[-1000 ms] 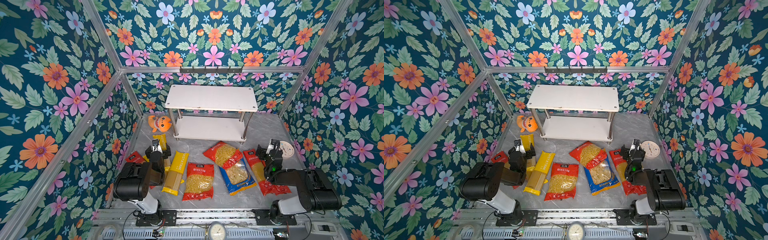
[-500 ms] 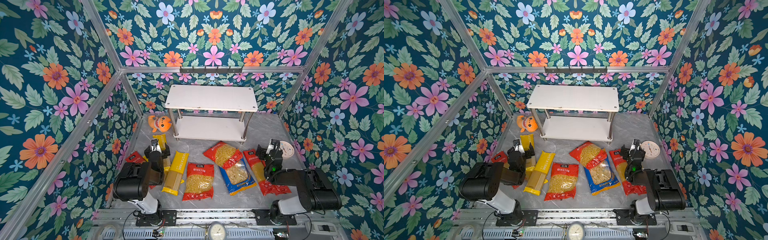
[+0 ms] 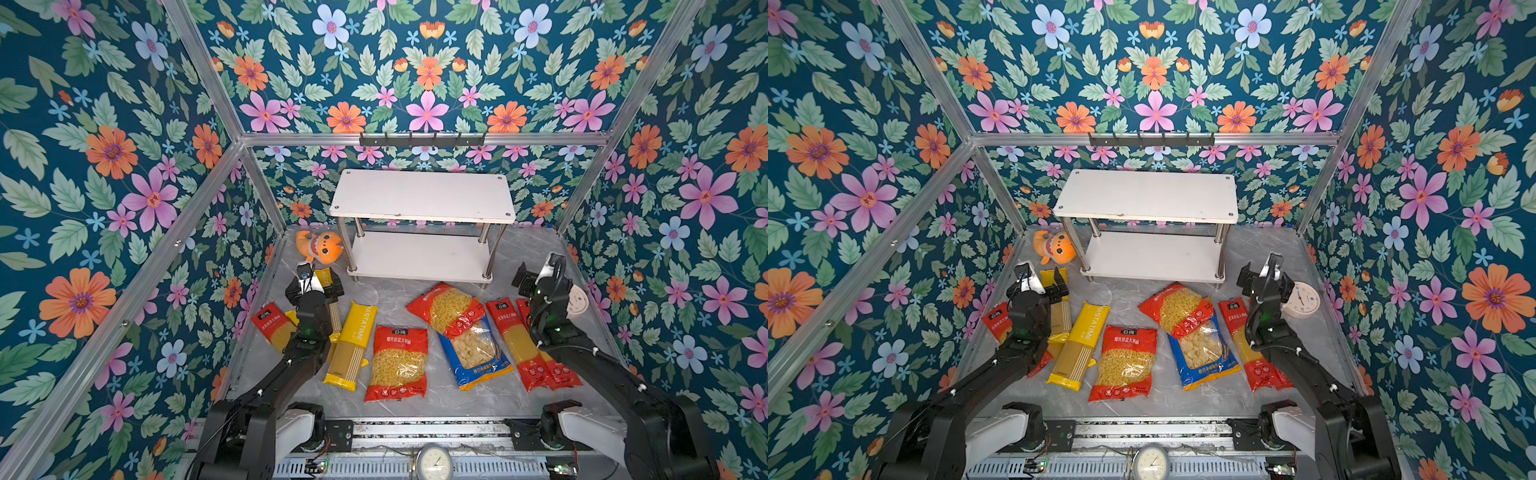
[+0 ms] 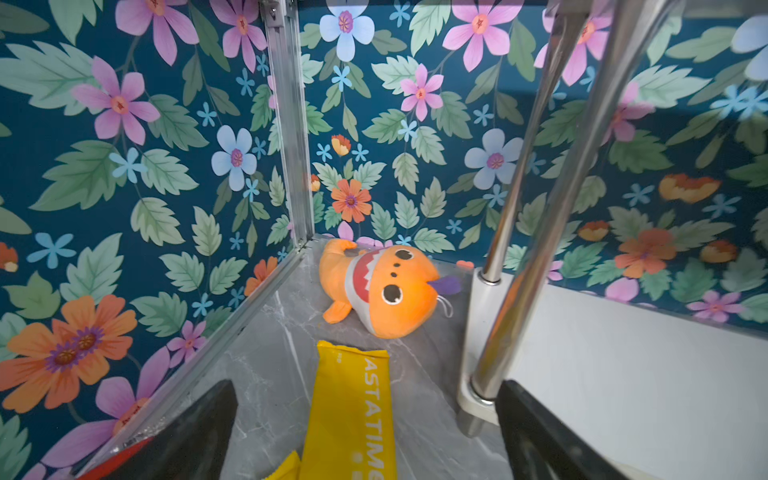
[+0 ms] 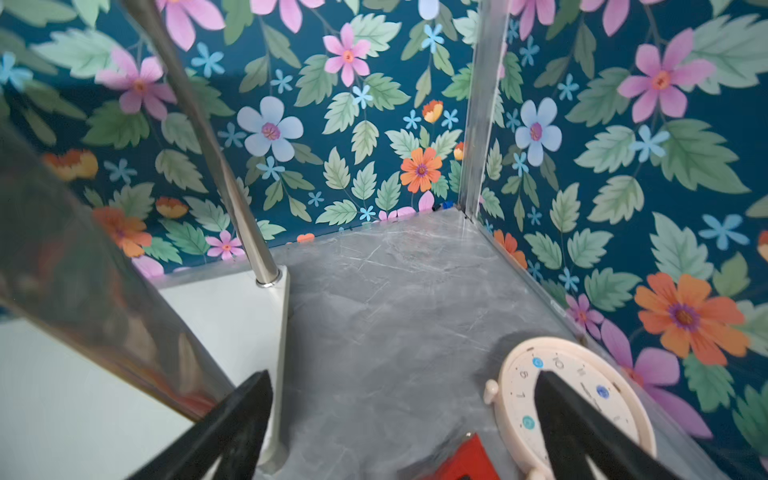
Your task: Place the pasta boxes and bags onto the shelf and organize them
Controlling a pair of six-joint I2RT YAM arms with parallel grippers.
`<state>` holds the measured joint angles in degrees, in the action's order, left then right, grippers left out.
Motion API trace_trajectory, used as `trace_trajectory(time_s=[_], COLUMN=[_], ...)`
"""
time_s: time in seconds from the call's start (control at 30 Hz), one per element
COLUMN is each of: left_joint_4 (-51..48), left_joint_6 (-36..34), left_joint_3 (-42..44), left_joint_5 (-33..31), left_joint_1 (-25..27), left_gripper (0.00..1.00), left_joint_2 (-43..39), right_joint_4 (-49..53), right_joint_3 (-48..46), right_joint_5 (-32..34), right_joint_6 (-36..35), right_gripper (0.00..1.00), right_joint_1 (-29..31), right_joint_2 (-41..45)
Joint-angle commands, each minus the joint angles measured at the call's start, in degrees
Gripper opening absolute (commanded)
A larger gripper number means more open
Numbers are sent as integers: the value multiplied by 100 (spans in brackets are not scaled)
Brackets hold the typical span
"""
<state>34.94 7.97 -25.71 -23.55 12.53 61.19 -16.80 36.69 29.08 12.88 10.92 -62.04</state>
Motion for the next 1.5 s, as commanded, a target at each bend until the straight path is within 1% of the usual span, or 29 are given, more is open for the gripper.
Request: trace_trajectory(time_s=[0.0,0.03,0.1,0.13,0.17,0.23,0.27,0.3,0.37,0.43,0.5,0.6,0.67,0.73,0.8,0.83,0.9,0.93,1.03,1.17,1.23,1.3,1.37,1.4,1.47], left_joint_4=[-1999,-2306,-2676,-2732,-2764,-2914,-3002,-3146,-3195,-3167,-3025,-2642,-2336,-2090,-1877,-1783,-1708,-1781,-1947,-1953,-2138,-2358,-2346,-2326,-2275], left_joint_6=[1225,1592,2565,2647,2594,2293,2292,2358,2340,2195,2121,2311,2382,2373,2333,2303,2152,2055,1844,1876,1828,1741,1787,1848,1916], left_joint_3=[-466,-623,-757,-812,-869,-1094,-1195,-1326,-1459,-1603,-1695,-1744,-1781,-1883,-2043,-2202,-2656,-2976,-3655,-4211,-4559,-4847,-4885,-4837,-4652], left_joint_5=[104,422,527,687,882,1431,1662,1797,1806,1490,1384,1688,1919,2014,2025,2093,2466,2647,2865,3206,3233,3284,3311,3342,3361], left_joint_1=[-16,-106,-203,-277,-310,-306,-289,-207,185,874,1418,2000,2356,2769,3086,3207,3409,3536,3884,4106,4216,4280,4304,4301,4301], left_gripper=[100,100,99,96,92,75,69,65,62,63,67,69,70,70,71,71,71,71,71,71,71,70,70,70,70], left_joint_2=[-240,-265,-289,-304,-304,-256,-187,-82,66,233,449,849,1185,1535,1865,2091,2625,2941,3703,4404,4680,4955,5131,5184,5204], right_joint_4=[3066,3146,3300,3404,3587,4150,4267,4359,4394,4361,4345,4888,5248,5421,5459,5450,5425,5393,5258,5139,5126,5062,4953,4906,4816], right_joint_3=[543,565,579,576,603,748,769,770,725,650,578,758,843,820,787,786,800,809,814,780,751,655,492,400,267], right_joint_5=[-1200,-1885,-2811,-3186,-3395,-3735,-3940,-4192,-4641,-4753,-4790,-4713,-4656,-4660,-4734,-4761,-4652,-4630,-4644,-4825,-4843,-5016,-5251,-5478,-5793], right_joint_6=[1487,1670,1958,2079,2214,2496,2558,2681,2947,3179,3206,2783,2392,2020,1767,1643,1467,1382,1267,1260,1246,1310,1431,1528,1701], right_gripper=[99,98,93,90,88,83,78,74,69,65,64,61,59,59,65,68,71,72,73,73,74,75,75,75,75], right_joint_1=[-109,-174,-186,-186,-187,-187,-184,-184,-161,-68,-59,-146,-359,-780,-1167,-1294,-1408,-1461,-1738,-2167,-2167,-2172,-2169,-2154,-1996], right_joint_2=[251,308,411,444,449,407,397,379,359,410,423,193,-19,-168,-341,-471,-743,-878,-1231,-1506,-1617,-1688,-1678,-1642,-1547])
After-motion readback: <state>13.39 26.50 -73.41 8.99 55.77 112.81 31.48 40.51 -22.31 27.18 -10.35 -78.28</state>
